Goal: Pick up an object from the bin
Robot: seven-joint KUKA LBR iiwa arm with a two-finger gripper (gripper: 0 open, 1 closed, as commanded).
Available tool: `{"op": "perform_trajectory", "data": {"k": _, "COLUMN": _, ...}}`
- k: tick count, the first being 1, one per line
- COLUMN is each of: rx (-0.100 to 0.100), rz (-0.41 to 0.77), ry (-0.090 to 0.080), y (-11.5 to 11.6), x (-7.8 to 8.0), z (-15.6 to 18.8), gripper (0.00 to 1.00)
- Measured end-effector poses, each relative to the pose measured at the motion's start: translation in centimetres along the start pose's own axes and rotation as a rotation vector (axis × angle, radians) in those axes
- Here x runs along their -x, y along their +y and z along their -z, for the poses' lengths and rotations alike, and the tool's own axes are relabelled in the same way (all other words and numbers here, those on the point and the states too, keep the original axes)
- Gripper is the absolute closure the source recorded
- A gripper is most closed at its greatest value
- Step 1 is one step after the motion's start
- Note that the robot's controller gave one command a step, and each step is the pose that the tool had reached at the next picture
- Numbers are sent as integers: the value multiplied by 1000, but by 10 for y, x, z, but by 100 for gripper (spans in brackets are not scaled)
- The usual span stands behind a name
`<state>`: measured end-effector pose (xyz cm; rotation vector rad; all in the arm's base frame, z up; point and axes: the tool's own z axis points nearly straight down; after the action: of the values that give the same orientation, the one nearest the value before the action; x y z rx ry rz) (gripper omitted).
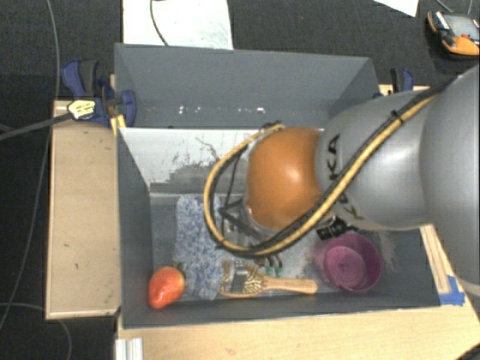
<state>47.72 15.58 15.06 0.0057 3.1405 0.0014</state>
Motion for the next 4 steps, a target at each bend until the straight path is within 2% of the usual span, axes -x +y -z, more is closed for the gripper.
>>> {"op": "perform_trajectory", "data": {"k": 1, "rx": 1, "rz": 87, "ry": -7, "y": -82, "x": 2, "z": -79, "gripper": 0}}
{"op": "perform_trajectory", "data": {"k": 2, "rx": 3, "rz": 316, "ry": -8, "y": 47, "x": 35, "z": -26, "gripper": 0}}
{"op": "perform_trajectory", "data": {"k": 3, "rx": -1, "rz": -63, "ry": -2, "y": -76, "x": 26, "z": -46, "gripper": 0}}
{"op": "perform_trajectory", "data": {"k": 4, "rx": -1, "rz": 495, "ry": -13, "y": -6, "x": 42, "z": -64, "gripper": 0}}
